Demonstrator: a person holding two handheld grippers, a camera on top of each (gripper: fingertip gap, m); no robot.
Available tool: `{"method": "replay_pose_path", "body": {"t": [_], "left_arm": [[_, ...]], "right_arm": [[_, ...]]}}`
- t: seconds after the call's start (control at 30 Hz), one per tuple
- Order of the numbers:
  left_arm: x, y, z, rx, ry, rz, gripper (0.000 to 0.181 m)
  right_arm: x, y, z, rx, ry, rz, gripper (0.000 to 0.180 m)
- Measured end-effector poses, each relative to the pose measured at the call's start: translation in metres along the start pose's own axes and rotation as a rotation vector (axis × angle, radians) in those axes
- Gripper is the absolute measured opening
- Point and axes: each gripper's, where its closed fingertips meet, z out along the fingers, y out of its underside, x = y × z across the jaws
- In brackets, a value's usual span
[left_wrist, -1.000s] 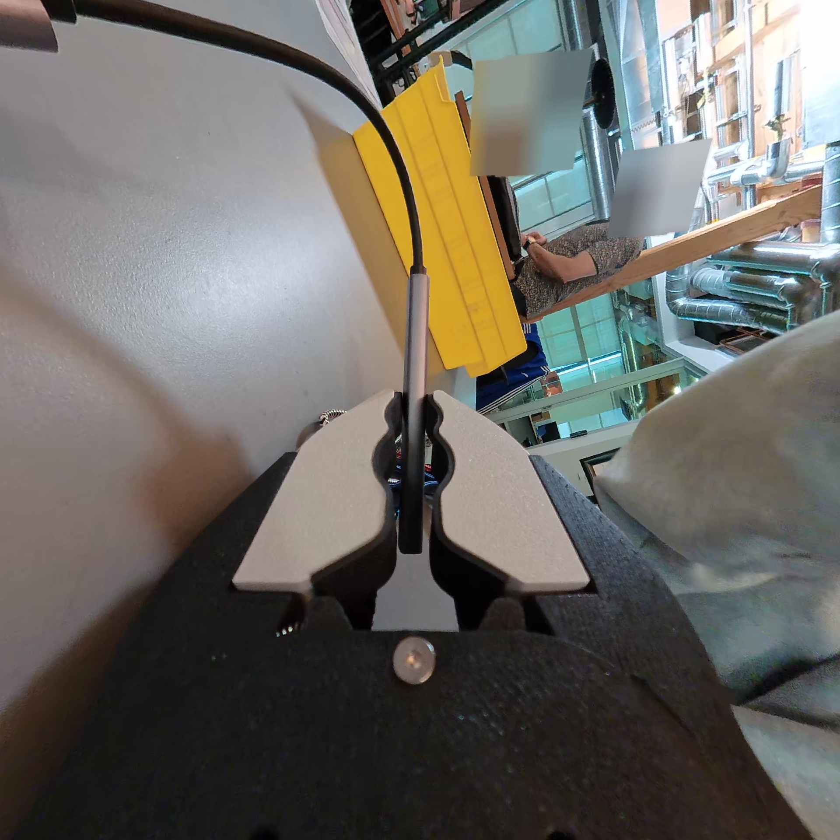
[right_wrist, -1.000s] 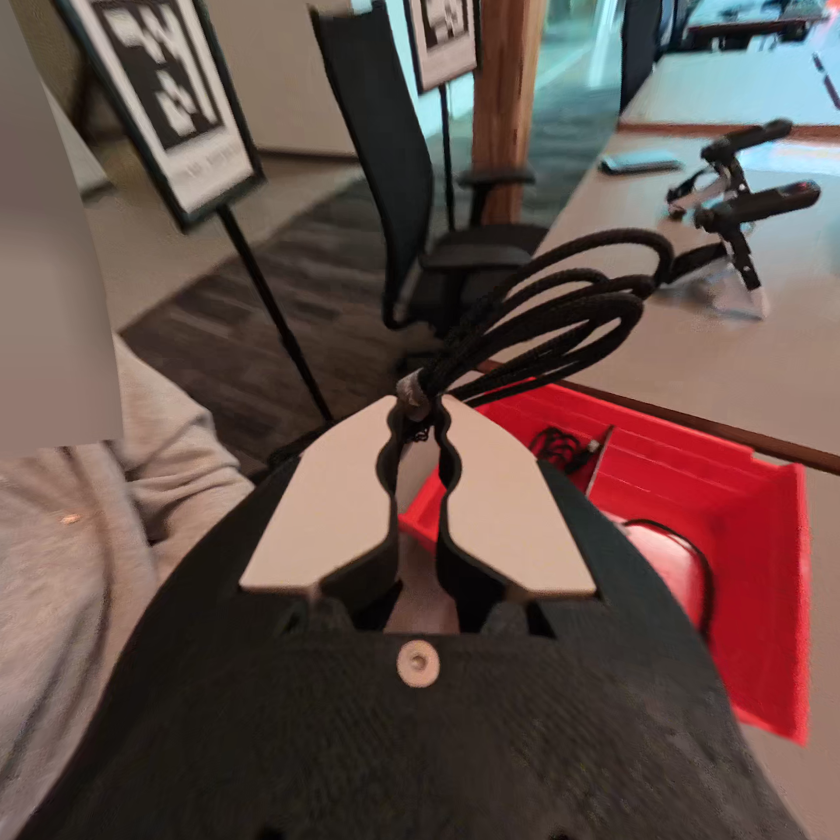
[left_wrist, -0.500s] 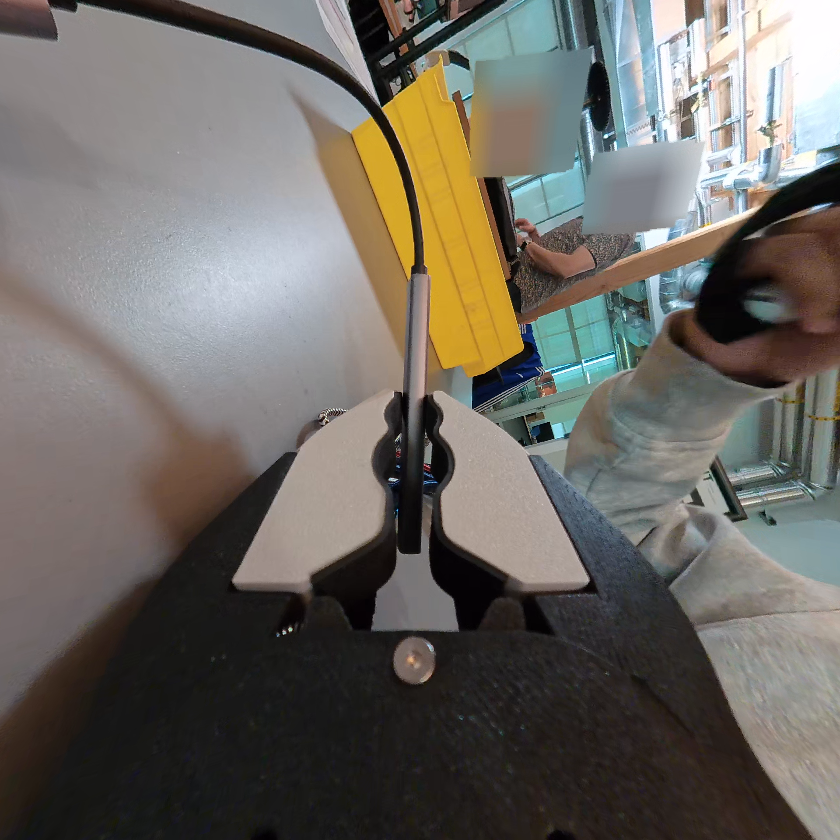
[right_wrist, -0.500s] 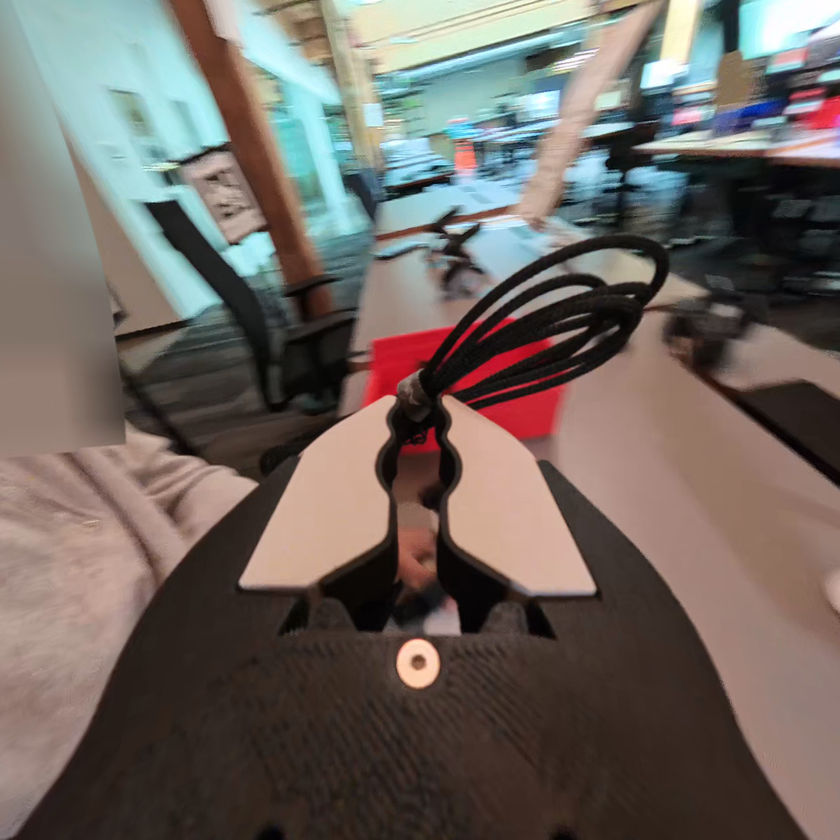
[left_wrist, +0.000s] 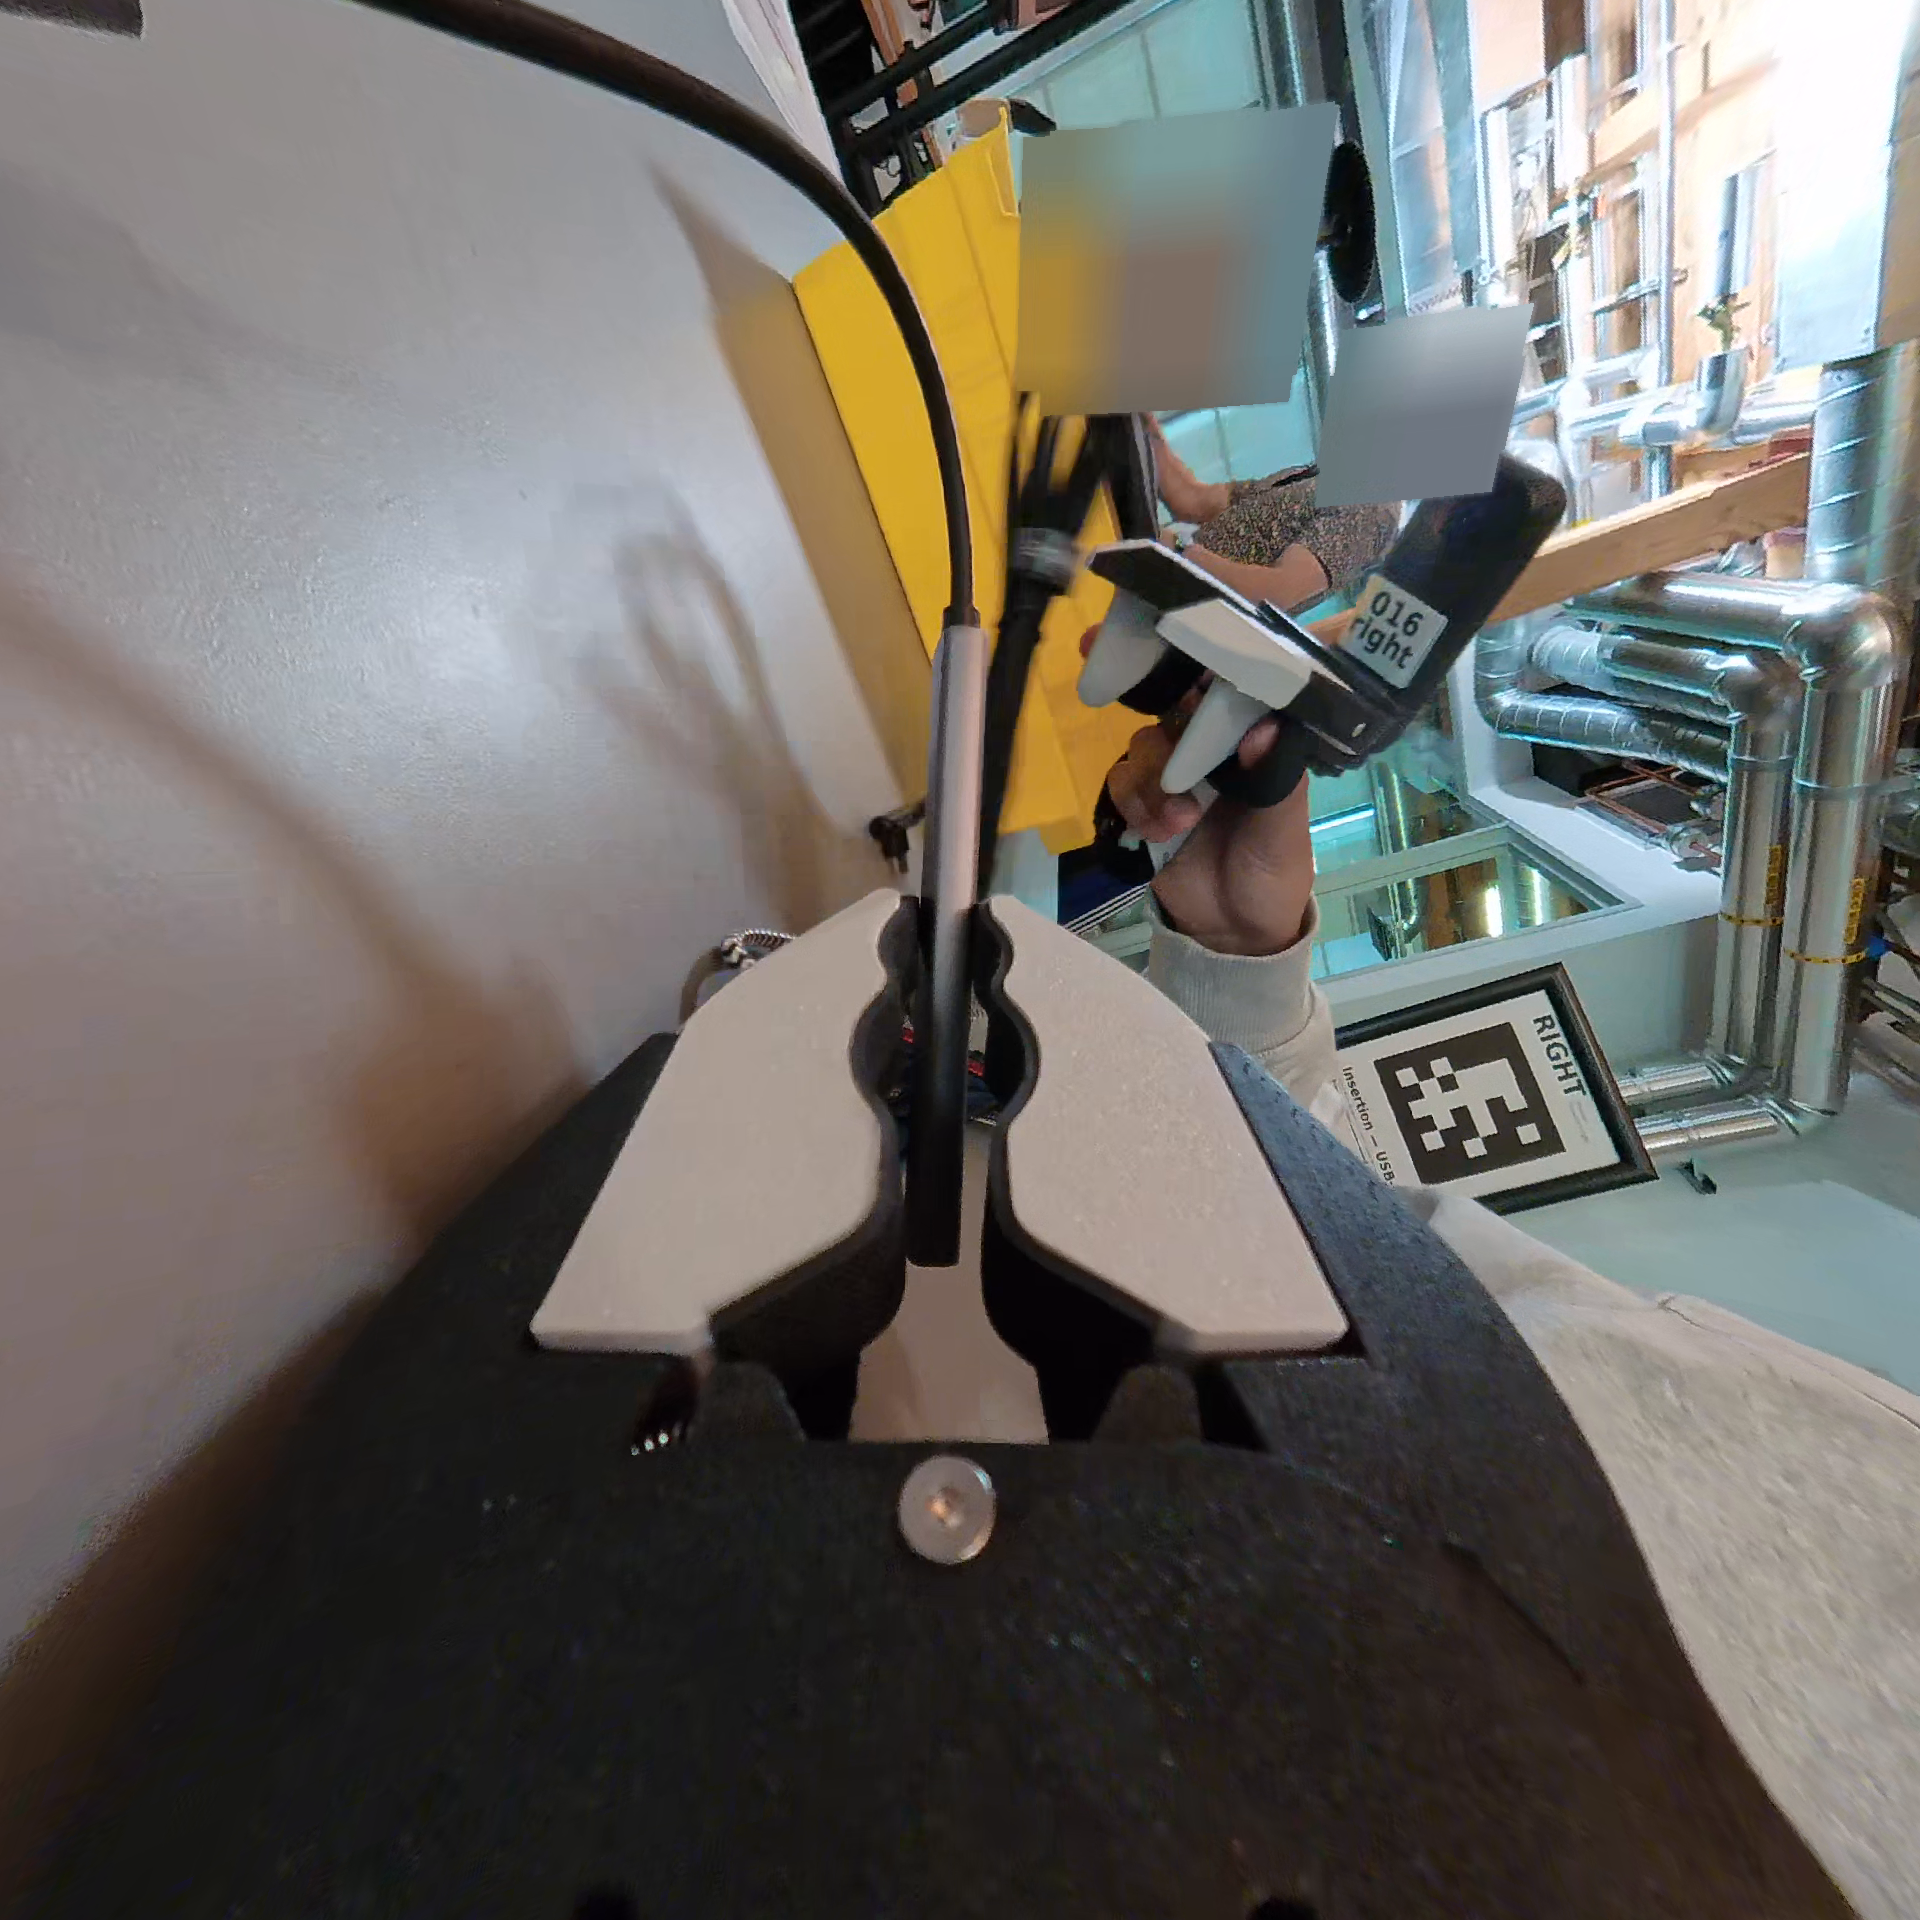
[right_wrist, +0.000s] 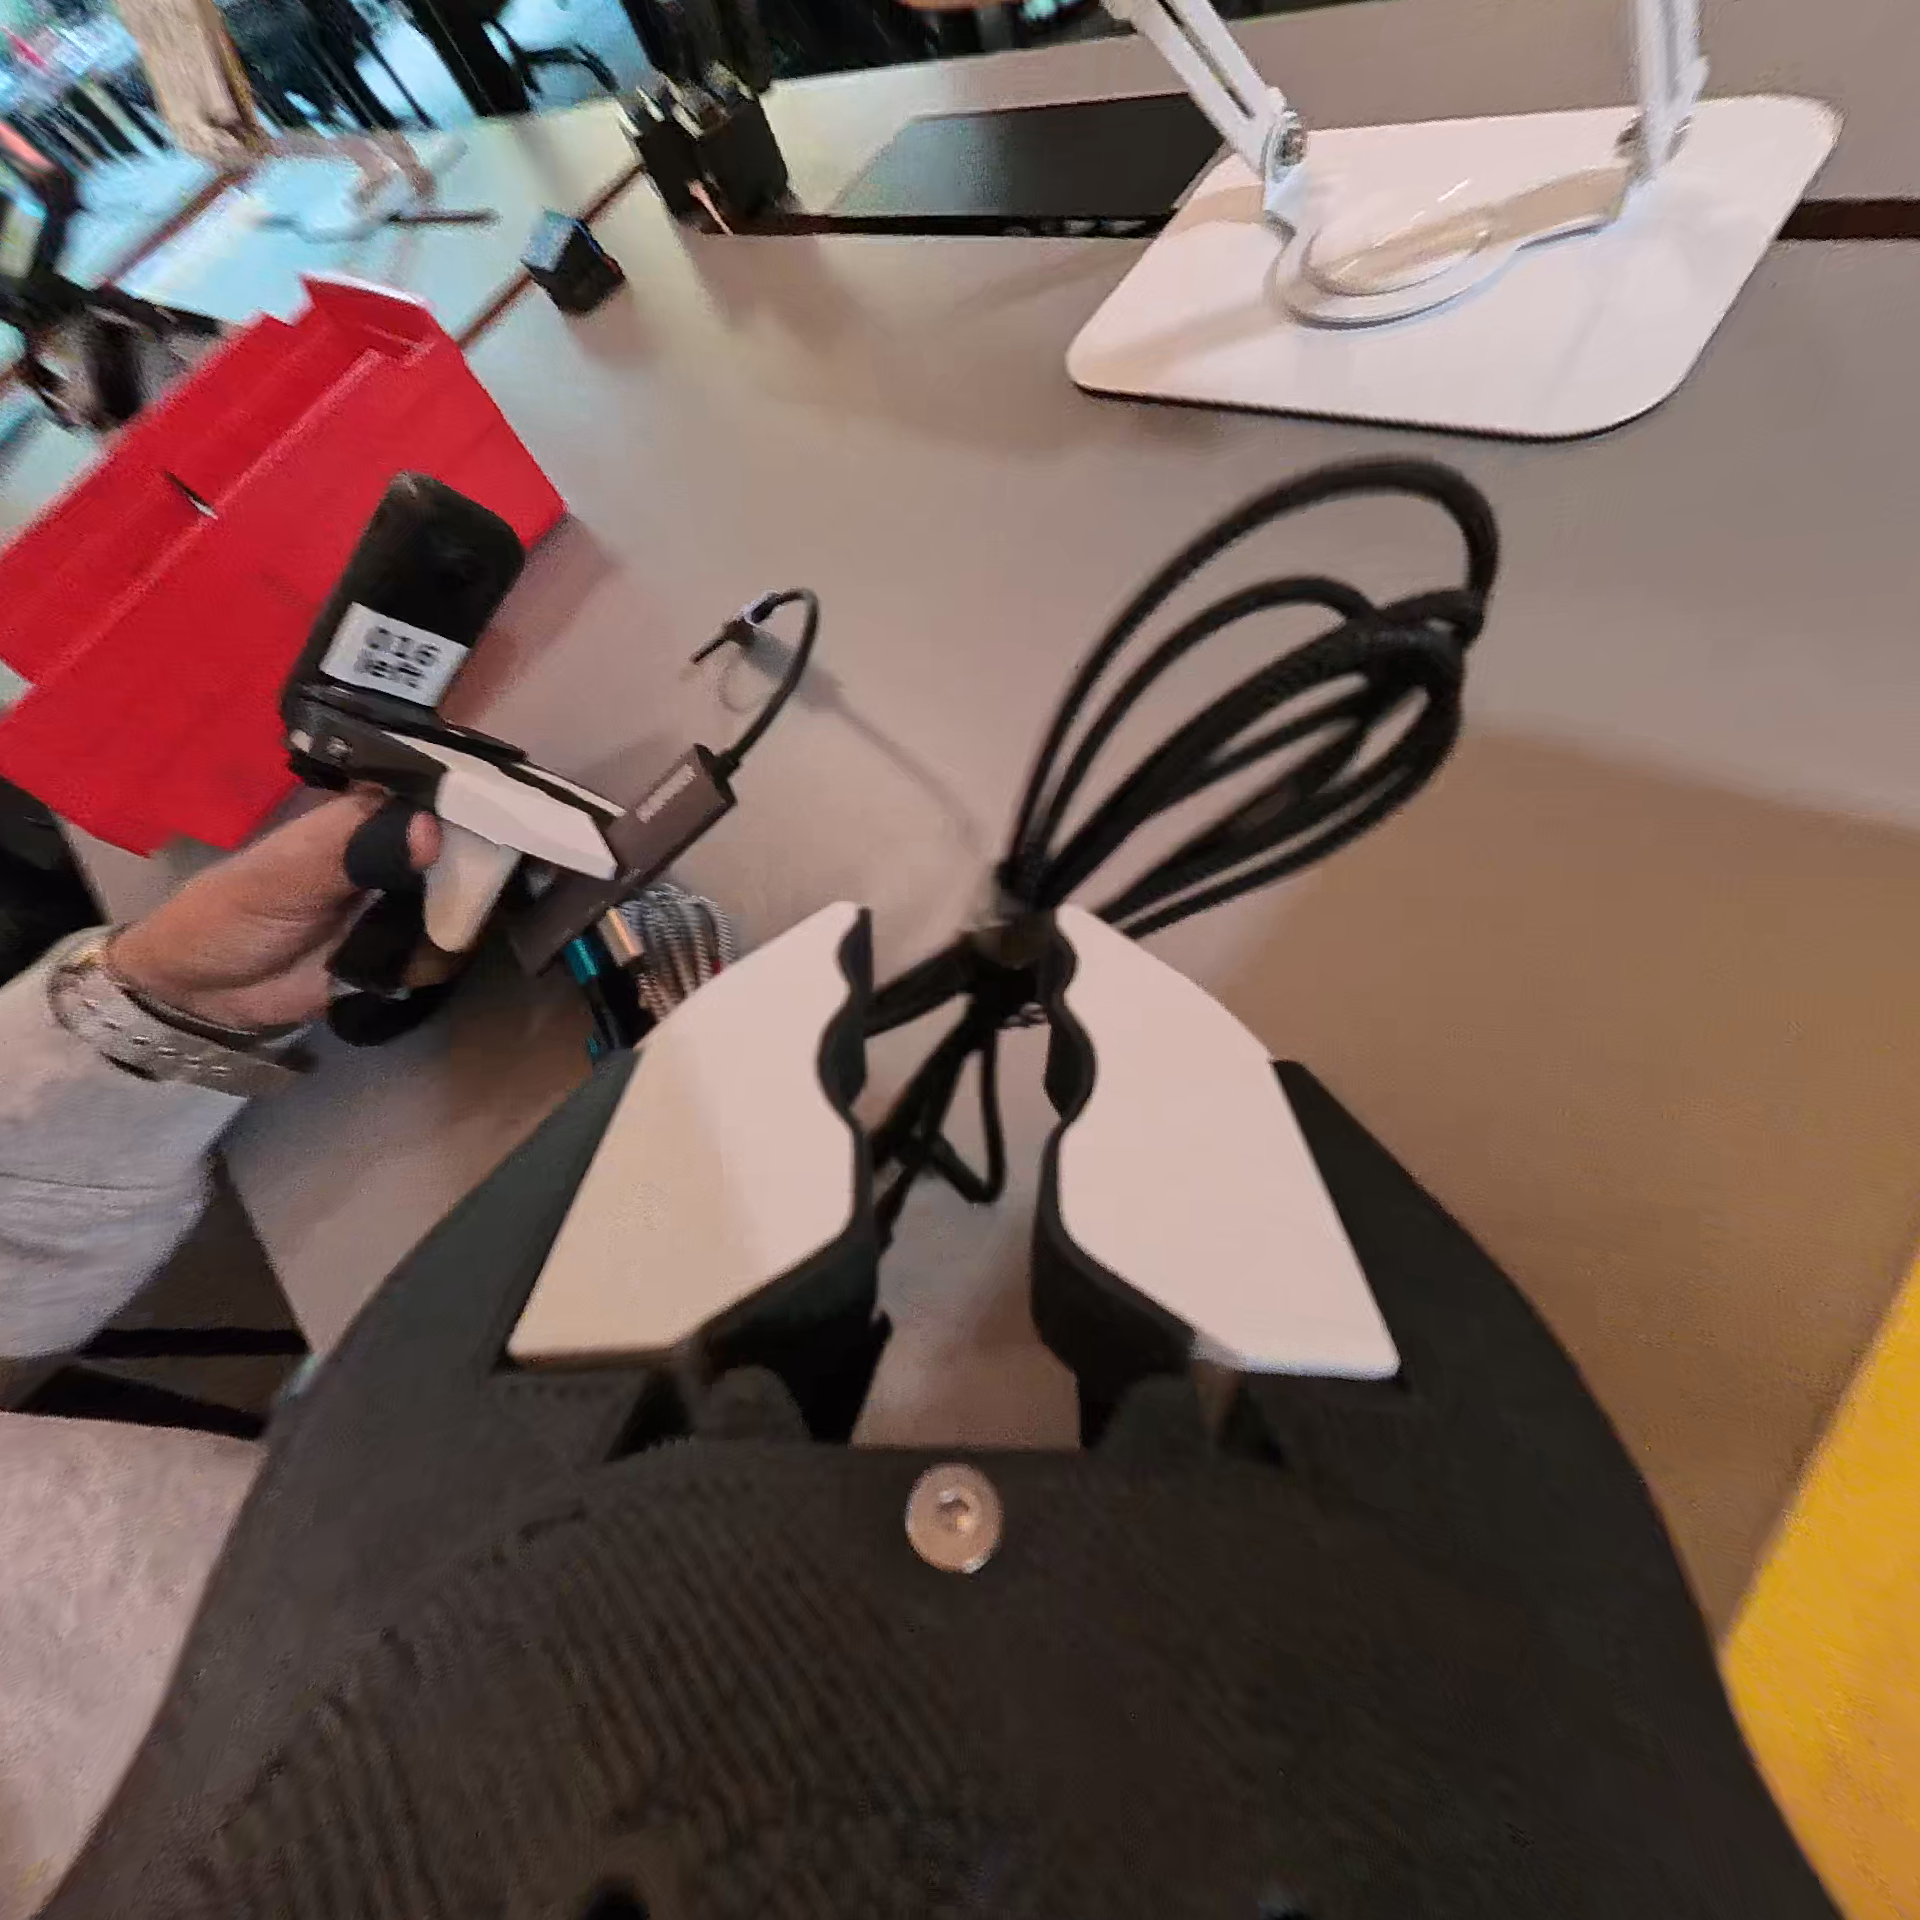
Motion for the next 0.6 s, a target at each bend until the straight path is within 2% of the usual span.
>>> {"method": "replay_pose_path", "body": {"t": [0.17,0.3,0.5,0.6], "left_arm": [[0.0,0.0,0.0,-0.004,0.004,-0.01,0.011],[0.0,0.0,0.0,-0.005,0.012,-0.015,0.011],[0.001,0.0,-0.001,-0.002,0.02,-0.024,0.011],[0.001,0.001,-0.001,-0.002,0.023,-0.026,0.011]], "right_arm": [[0.001,-0.011,-0.02,0.132,-0.045,0.014,0.031],[-0.009,0.029,-0.024,-0.035,-0.057,-0.07,0.028],[0.008,0.085,-0.004,-0.317,0.235,-0.414,0.028],[-0.003,0.092,0.017,-0.363,0.198,-0.426,0.029]]}}
